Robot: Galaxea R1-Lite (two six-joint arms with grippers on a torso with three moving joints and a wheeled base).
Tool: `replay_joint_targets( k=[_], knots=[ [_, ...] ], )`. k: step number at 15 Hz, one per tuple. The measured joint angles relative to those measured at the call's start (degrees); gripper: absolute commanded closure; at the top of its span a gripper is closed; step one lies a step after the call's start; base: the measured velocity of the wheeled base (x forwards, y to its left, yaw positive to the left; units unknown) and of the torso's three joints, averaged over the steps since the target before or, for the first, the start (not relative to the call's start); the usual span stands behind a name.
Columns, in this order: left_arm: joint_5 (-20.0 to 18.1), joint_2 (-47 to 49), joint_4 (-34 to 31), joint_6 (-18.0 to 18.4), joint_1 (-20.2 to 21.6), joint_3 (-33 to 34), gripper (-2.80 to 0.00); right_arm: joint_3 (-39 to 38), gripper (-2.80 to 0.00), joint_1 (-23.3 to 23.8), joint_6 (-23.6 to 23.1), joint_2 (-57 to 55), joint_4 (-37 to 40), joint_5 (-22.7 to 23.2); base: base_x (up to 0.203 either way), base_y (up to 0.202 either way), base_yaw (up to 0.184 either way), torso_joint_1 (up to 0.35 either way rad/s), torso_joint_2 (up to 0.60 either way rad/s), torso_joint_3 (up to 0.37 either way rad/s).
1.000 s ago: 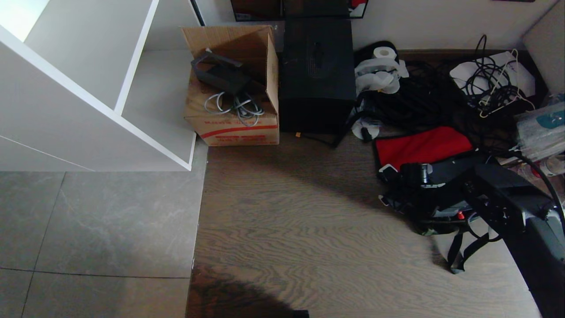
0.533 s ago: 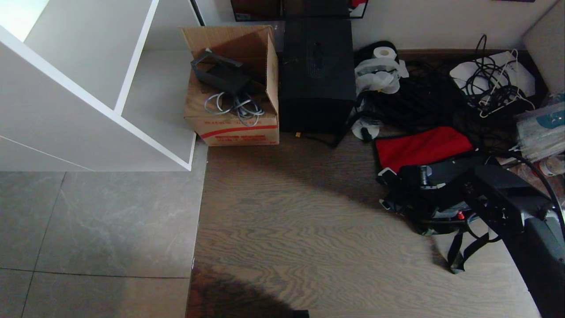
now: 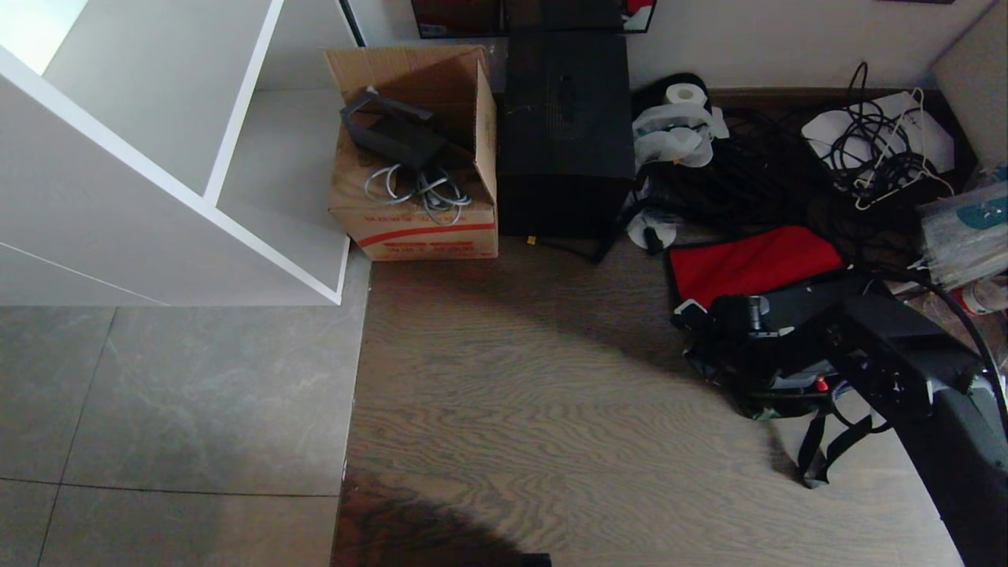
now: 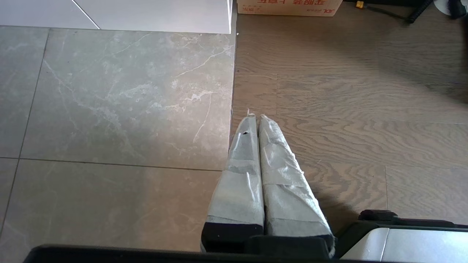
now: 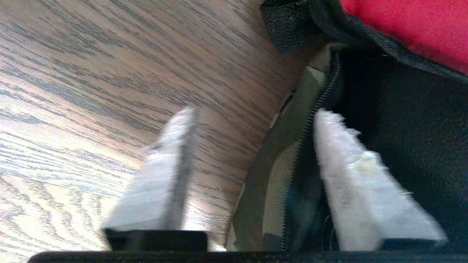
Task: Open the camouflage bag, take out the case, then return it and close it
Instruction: Close the top of the storage box
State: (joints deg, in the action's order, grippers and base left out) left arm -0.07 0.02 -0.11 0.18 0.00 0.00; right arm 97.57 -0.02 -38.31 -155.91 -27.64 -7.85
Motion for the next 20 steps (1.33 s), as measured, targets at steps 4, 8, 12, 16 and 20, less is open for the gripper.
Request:
replay_joint_targets(
  k=[4, 8, 12, 16, 20],
  knots=[
    [0.0, 0.0, 0.0, 0.0, 0.0, 0.0, 0.00, -0.1, 0.00, -0.2, 0.1, 0.0, -0.2, -0.1, 0.000, 0.000, 0.000, 0.000, 0.00, 0.000],
    [0.0, 0.0, 0.0, 0.0, 0.0, 0.0, 0.00, -0.1, 0.00, -0.3, 0.2, -0.1, -0.7, 0.0, 0.000, 0.000, 0.000, 0.000, 0.00, 0.000],
    [0.0, 0.0, 0.0, 0.0, 0.0, 0.0, 0.00, -1.5, 0.00, -0.3, 0.4, 0.4, -0.4, 0.1, 0.000, 0.000, 0.000, 0.000, 0.00, 0.000],
    [0.0, 0.0, 0.0, 0.0, 0.0, 0.0, 0.00, -5.5, 0.00, -0.4, 1.2, 2.9, 0.1, 0.3, 0.000, 0.000, 0.000, 0.000, 0.00, 0.000],
    [0.0, 0.0, 0.0, 0.0, 0.0, 0.0, 0.00, -7.7, 0.00, -0.4, 1.4, 5.2, 0.2, 0.8, 0.000, 0.000, 0.000, 0.000, 0.00, 0.000]
  ],
)
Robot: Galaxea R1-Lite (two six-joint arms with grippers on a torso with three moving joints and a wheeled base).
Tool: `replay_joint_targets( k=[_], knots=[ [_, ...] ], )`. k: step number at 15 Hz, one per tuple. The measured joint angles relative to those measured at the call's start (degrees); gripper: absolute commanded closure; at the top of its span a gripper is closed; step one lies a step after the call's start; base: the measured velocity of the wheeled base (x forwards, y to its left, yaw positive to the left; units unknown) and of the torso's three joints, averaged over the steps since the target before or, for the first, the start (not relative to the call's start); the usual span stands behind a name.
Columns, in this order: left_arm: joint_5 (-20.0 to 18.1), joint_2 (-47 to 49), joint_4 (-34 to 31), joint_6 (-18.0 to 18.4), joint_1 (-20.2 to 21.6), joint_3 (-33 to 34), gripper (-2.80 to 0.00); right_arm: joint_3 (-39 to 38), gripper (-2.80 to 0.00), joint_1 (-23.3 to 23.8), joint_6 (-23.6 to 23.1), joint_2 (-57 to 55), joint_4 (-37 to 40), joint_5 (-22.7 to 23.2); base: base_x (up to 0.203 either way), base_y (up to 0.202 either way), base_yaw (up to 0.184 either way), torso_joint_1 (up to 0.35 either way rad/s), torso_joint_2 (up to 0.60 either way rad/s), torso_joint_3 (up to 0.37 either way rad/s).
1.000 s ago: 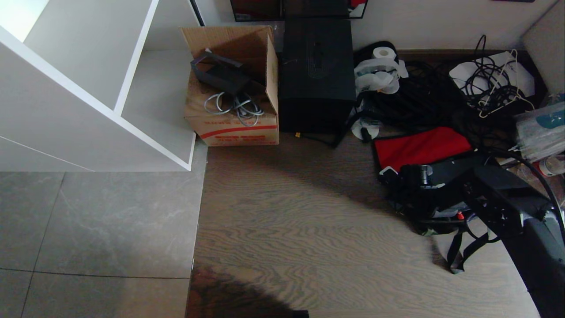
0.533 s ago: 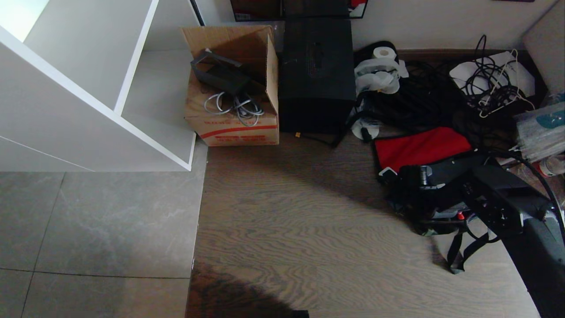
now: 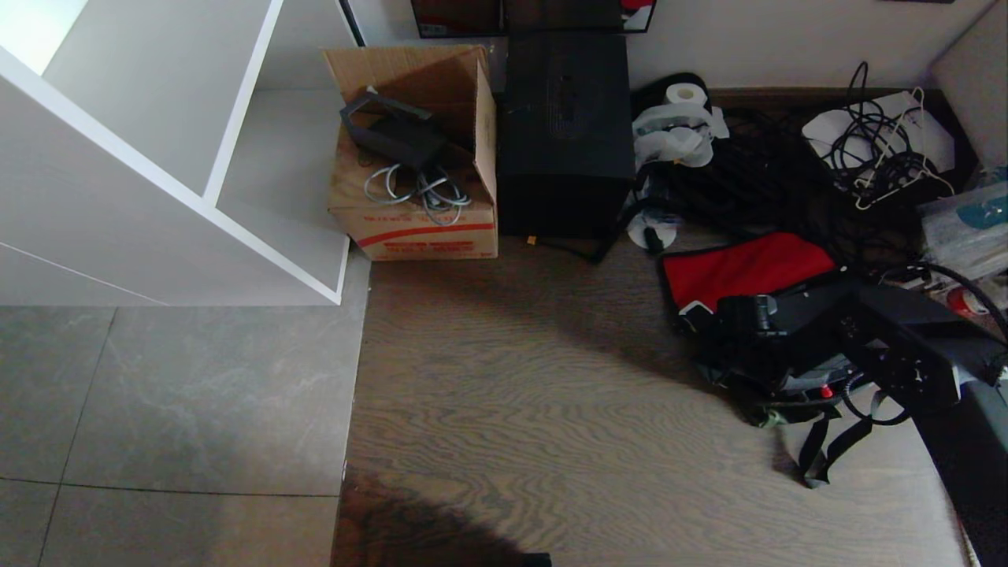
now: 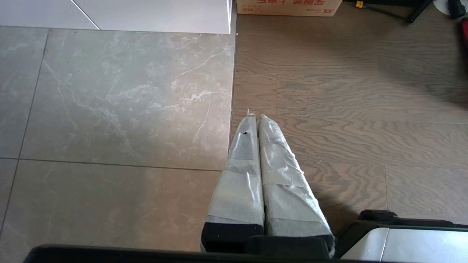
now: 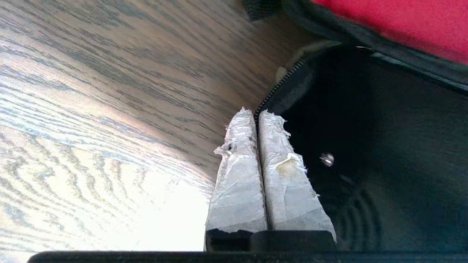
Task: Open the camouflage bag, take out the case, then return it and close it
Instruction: Close the top of the storage box
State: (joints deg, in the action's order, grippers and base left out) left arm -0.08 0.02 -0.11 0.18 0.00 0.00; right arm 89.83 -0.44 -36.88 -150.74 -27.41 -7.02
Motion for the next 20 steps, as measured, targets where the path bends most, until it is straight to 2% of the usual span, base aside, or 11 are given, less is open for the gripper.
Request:
replay_joint_targets(
  k=[3, 9, 12, 16, 17, 20],
  knots=[
    [0.0, 0.0, 0.0, 0.0, 0.0, 0.0, 0.00, 1.1, 0.00, -0.1, -0.6, 0.7, 1.6, 1.5, 0.000, 0.000, 0.000, 0.000, 0.00, 0.000],
    [0.0, 0.0, 0.0, 0.0, 0.0, 0.0, 0.00, -2.6, 0.00, 0.1, 1.0, 4.9, 10.6, 5.6, 0.000, 0.000, 0.000, 0.000, 0.00, 0.000],
    [0.0, 0.0, 0.0, 0.0, 0.0, 0.0, 0.00, -4.8, 0.00, -0.2, 1.0, 7.7, 14.8, 12.3, 0.000, 0.000, 0.000, 0.000, 0.00, 0.000],
    [0.0, 0.0, 0.0, 0.0, 0.0, 0.0, 0.00, -2.8, 0.00, 0.4, 1.6, 7.3, 14.0, 13.1, 0.000, 0.000, 0.000, 0.000, 0.00, 0.000],
    [0.0, 0.0, 0.0, 0.0, 0.0, 0.0, 0.00, -1.5, -2.80, 0.6, 1.5, 6.8, 13.9, 12.2, 0.000, 0.000, 0.000, 0.000, 0.00, 0.000],
    [0.0, 0.0, 0.0, 0.0, 0.0, 0.0, 0.00, 0.9, -2.80, 1.1, 1.9, 5.8, 13.7, 9.3, 0.000, 0.000, 0.000, 0.000, 0.00, 0.000]
  ],
)
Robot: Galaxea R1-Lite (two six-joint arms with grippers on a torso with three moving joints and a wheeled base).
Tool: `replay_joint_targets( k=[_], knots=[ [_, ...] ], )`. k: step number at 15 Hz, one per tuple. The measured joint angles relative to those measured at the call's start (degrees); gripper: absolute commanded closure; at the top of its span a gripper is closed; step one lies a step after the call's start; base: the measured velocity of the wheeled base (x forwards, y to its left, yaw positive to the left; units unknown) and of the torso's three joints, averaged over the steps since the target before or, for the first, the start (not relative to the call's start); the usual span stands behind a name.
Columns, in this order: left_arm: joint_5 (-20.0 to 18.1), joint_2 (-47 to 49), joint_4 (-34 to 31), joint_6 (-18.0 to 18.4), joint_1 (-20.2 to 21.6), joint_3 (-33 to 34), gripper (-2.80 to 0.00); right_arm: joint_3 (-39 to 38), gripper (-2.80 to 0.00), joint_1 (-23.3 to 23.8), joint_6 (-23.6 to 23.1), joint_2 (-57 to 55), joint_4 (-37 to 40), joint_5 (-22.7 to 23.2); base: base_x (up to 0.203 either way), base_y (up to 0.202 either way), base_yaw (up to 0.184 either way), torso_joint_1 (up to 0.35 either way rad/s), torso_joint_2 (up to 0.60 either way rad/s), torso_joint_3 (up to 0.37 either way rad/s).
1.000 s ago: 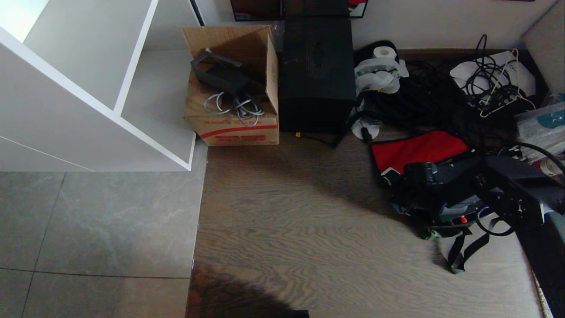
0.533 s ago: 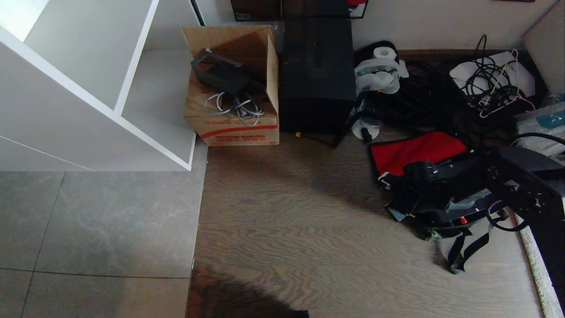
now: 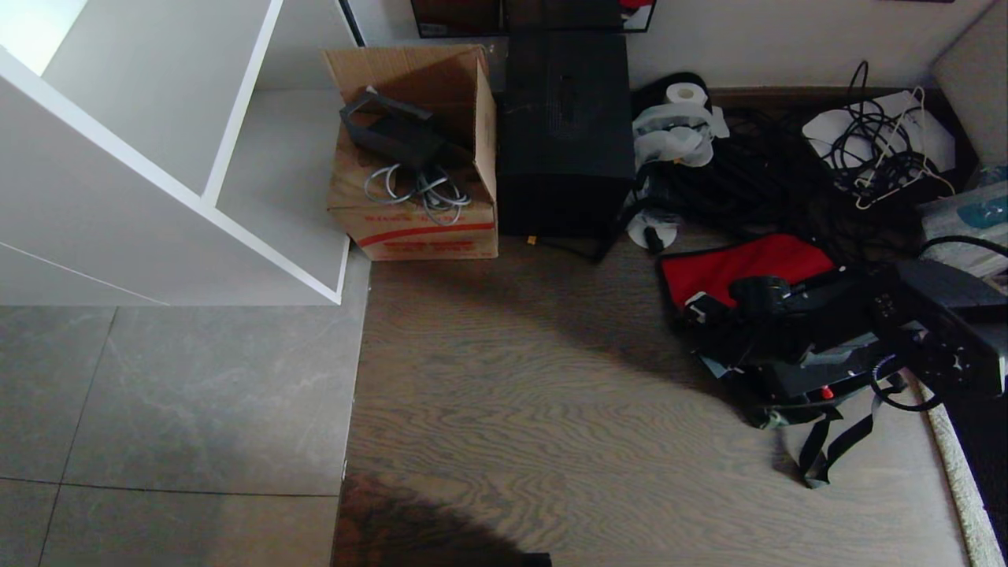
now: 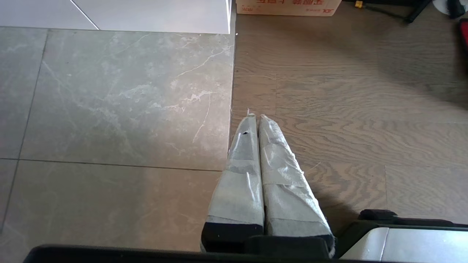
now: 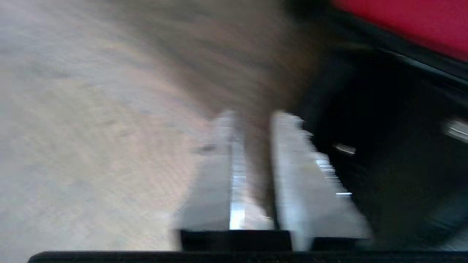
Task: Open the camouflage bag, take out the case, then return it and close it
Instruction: Close the top of the storage box
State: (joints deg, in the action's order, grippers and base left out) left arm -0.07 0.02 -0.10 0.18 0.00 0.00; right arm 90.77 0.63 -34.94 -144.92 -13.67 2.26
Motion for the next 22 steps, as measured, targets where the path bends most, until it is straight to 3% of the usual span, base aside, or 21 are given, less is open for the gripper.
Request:
replay_joint_targets(
  k=[21, 22],
  knots=[
    [0.0, 0.0, 0.0, 0.0, 0.0, 0.0, 0.00, 10.3, -2.80, 1.3, -1.2, -8.5, -0.5, -3.9, 0.000, 0.000, 0.000, 0.000, 0.00, 0.000],
    [0.0, 0.0, 0.0, 0.0, 0.0, 0.0, 0.00, 11.0, -1.81, 1.3, -1.2, -9.0, -0.7, -3.9, 0.000, 0.000, 0.000, 0.000, 0.00, 0.000]
  ],
)
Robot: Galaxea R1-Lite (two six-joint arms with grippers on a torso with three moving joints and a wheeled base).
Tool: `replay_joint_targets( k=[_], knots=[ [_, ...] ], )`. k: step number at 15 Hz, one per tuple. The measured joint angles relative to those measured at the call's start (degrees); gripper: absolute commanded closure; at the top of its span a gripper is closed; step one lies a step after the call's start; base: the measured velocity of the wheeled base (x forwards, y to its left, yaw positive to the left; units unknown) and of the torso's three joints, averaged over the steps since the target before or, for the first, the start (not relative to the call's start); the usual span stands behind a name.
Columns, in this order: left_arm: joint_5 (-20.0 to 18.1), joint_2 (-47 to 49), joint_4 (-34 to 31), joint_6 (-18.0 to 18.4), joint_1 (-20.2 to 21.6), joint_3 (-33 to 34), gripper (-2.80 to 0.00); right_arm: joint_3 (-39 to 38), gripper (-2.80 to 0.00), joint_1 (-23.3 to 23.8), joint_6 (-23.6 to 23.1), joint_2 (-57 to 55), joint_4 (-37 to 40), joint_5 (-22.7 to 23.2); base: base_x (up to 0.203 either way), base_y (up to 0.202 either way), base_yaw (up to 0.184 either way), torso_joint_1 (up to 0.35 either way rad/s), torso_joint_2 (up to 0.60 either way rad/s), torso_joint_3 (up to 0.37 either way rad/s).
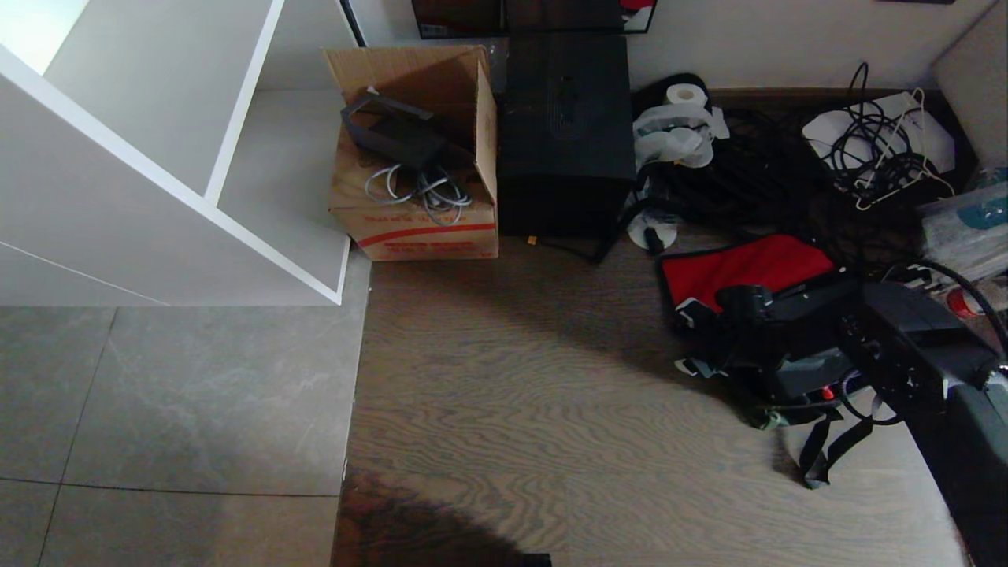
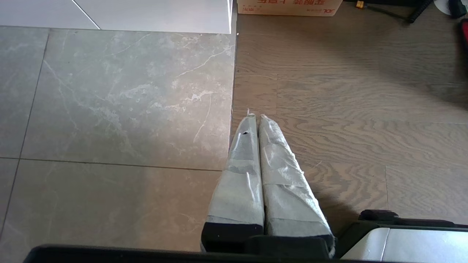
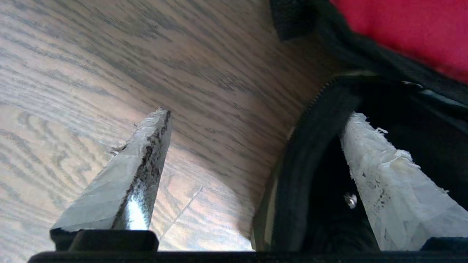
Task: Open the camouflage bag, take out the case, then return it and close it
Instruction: Close the top of the storage box
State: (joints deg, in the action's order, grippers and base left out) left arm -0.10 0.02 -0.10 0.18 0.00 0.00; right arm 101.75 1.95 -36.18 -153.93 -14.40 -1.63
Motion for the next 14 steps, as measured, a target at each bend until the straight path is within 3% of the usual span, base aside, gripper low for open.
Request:
replay_joint_targets(
  k=[1, 11, 14],
  knots=[
    [0.0, 0.0, 0.0, 0.0, 0.0, 0.0, 0.00, 0.5, 0.00, 0.0, 0.0, -0.6, -0.8, 0.0, 0.000, 0.000, 0.000, 0.000, 0.00, 0.000],
    [0.0, 0.0, 0.0, 0.0, 0.0, 0.0, 0.00, 1.9, 0.00, 0.2, -0.1, -2.8, -4.3, -0.2, 0.000, 0.000, 0.000, 0.000, 0.00, 0.000],
    [0.0, 0.0, 0.0, 0.0, 0.0, 0.0, 0.00, 1.3, 0.00, 0.2, -0.1, -2.5, -8.9, 0.2, 0.000, 0.000, 0.000, 0.000, 0.00, 0.000]
  ],
)
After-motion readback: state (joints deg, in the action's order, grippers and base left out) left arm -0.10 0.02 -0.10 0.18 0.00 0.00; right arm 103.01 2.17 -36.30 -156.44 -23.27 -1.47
